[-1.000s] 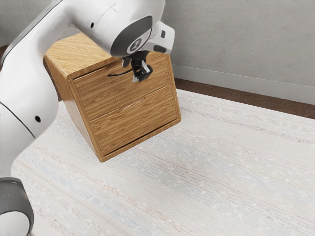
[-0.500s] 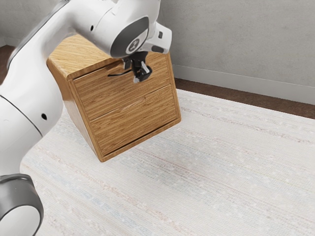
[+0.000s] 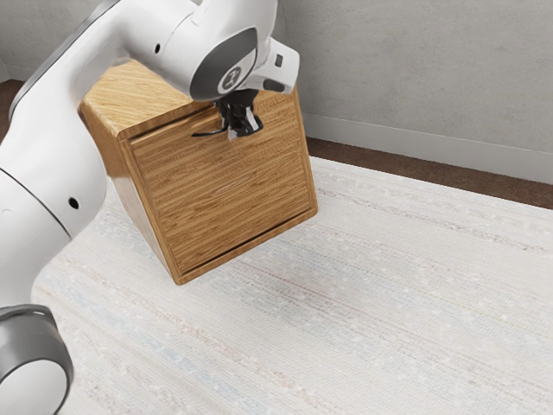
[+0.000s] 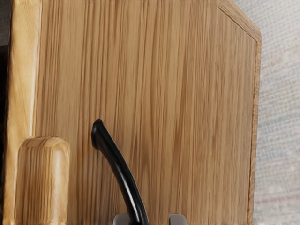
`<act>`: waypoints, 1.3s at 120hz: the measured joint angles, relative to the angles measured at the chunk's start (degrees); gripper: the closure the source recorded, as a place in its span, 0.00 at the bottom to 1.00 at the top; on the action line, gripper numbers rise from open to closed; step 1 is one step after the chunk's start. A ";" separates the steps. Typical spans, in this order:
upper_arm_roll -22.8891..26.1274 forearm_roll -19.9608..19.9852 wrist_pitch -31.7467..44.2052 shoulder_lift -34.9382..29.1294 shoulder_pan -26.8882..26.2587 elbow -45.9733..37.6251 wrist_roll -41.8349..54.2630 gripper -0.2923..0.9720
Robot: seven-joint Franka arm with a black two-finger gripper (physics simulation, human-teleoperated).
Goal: Pull the drawer handle with one arm to open the drawer
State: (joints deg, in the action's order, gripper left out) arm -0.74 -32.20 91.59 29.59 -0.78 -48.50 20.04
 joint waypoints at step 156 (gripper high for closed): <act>0.26 6.63 -3.45 -7.63 -7.76 -9.32 0.45 0.85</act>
State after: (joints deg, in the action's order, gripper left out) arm -0.48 -25.56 88.14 21.96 -8.54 -57.82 20.48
